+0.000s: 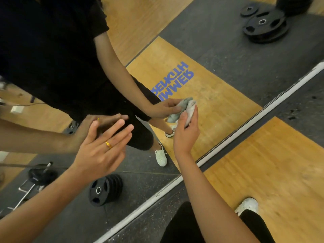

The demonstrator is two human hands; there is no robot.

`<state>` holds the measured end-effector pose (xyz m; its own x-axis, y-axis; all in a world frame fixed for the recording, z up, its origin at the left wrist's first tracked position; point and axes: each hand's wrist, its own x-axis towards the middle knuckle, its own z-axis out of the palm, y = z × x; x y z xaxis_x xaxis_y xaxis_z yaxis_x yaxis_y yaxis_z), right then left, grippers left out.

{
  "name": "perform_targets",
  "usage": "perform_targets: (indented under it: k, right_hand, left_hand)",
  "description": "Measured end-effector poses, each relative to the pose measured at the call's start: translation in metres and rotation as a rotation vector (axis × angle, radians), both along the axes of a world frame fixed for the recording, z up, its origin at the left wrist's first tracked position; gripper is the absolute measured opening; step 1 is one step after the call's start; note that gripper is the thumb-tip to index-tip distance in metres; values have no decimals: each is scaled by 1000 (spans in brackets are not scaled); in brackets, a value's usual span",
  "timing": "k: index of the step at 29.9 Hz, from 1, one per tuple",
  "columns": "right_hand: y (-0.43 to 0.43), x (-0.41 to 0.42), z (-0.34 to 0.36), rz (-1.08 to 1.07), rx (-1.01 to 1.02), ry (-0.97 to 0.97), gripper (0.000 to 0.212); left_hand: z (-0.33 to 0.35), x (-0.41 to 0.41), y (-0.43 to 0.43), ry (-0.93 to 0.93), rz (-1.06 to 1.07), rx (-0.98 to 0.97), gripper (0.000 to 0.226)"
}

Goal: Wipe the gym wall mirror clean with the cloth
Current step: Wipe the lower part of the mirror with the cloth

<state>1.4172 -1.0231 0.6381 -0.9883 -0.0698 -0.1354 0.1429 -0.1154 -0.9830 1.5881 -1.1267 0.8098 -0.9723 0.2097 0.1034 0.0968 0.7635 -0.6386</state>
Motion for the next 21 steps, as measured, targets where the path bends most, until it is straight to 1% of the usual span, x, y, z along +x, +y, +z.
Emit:
perform_targets:
  k: [2, 7, 9, 12, 15, 18, 21]
  right_hand:
    - [2, 0, -2, 24, 3, 0, 49]
    - [0, 1, -9, 43, 50, -3, 50]
    - [6, 1, -10, 83, 39, -14, 51]
    - [14, 1, -10, 102, 15, -25, 53]
    - [11, 3, -11, 72, -2, -23, 52]
    - [-1, 6, -7, 21, 7, 39, 48]
    - [-17, 17, 1, -64, 2, 158, 49]
  left_hand:
    - [3, -8, 13, -32, -50, 101, 39]
    - [-8, -62, 31, -22, -86, 224, 40]
    - [-15, -78, 22, -49, -106, 201, 43]
    - [-26, -80, 11, -61, -164, 74, 46]
    - [-32, -80, 11, -34, -183, 58, 44]
    - [-36, -82, 10, 12, -192, 41, 42]
    - [-37, -83, 10, 23, -197, 62, 40]
